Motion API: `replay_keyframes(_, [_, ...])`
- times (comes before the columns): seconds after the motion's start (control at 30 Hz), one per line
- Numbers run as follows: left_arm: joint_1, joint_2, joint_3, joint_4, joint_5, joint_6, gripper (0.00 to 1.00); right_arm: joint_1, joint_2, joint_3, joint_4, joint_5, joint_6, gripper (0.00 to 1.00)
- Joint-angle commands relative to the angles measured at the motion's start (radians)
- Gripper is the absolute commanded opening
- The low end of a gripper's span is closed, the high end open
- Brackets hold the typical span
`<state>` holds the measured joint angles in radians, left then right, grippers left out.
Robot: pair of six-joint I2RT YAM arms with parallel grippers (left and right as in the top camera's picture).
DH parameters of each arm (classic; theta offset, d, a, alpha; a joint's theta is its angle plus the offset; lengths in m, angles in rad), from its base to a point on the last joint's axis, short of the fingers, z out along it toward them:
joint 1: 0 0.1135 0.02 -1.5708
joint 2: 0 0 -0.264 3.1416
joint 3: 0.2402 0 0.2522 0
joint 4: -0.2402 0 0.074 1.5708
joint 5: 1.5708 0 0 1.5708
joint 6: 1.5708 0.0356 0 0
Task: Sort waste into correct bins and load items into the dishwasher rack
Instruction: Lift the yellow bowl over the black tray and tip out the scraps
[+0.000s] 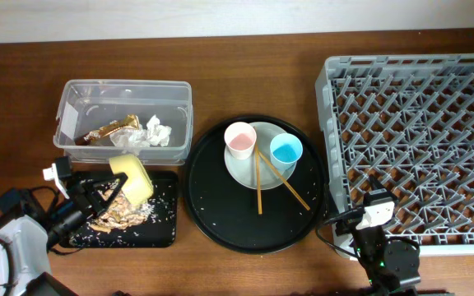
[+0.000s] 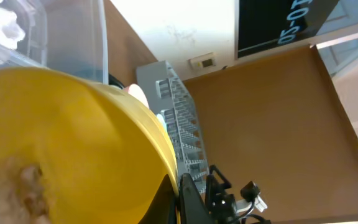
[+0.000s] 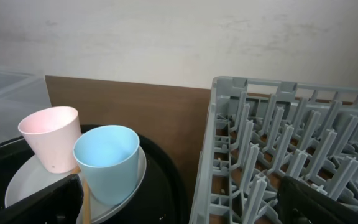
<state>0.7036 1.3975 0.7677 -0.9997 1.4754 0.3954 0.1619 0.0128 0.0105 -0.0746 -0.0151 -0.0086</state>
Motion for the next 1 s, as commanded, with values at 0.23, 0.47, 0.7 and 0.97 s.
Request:
replay_keyframes(0.23, [0.002,0.005,-0.002,-0.056,0.048,0.022,0.00,-0.006,-0.007,-0.005,-0.005,0.008,-0.002,0.98])
replay_keyframes(0.47, [-0.003,0.005,-0.002,-0.065,0.047,0.039,0.00,-0.006,-0.007,-0.005,-0.005,0.008,-0.002,0.98])
replay_keyframes(0.7, [-0.022,0.004,-0.002,-0.101,0.082,-0.004,0.00,-0.006,-0.007,-0.005,-0.005,0.008,-0.002,0.98])
replay_keyframes(0.97, [-0.041,0.003,-0.002,-0.153,0.029,0.115,0.00,-0.006,-0.007,-0.005,-0.005,0.008,-0.002,0.98])
